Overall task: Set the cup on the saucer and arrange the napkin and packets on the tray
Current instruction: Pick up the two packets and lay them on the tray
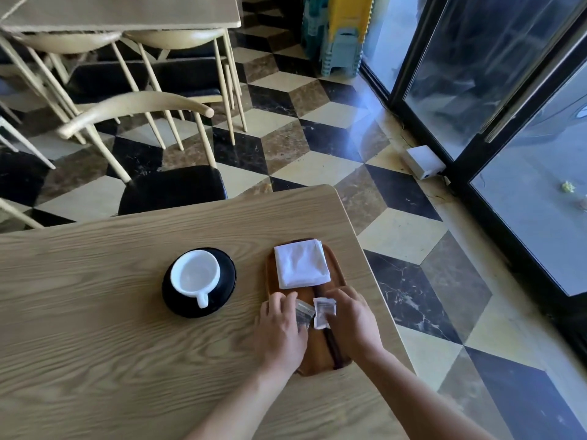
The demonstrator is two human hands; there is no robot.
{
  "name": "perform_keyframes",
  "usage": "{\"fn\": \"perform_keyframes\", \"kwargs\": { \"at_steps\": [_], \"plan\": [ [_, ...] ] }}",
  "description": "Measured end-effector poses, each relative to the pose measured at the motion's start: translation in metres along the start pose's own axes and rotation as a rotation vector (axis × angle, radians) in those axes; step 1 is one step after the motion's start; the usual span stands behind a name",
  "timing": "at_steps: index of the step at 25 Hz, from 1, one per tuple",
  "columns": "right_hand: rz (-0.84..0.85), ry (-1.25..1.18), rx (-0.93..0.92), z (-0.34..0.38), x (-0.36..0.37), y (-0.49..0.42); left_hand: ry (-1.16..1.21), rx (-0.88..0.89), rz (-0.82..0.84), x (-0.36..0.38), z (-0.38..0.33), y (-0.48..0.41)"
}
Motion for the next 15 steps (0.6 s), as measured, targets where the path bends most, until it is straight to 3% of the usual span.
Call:
{"fn": "perform_keyframes", "kwargs": {
  "at_steps": [5,10,15],
  "plan": [
    [0.009,0.056,-0.036,0.002,0.001,0.003,-0.153,0.385,0.116,0.01,-0.006,-0.007],
    [0.064,0.088,-0.048,0.001,0.003,-0.001,-0.205,0.248,0.08,0.005,0.006,-0.01],
    [0.087,0.167,-0.064,-0.001,0.004,0.0,-0.199,0.298,0.063,0.006,0.004,-0.004]
  ]
}}
Point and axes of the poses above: each hand's wrist, its own y-axis away from the middle knuckle, its own x-axis out of the palm, z = x × y, the point moved 6 cm from there along -y, towards the middle knuckle, and after that the axes turned 6 degrees about -x, right-handed, at the moved point
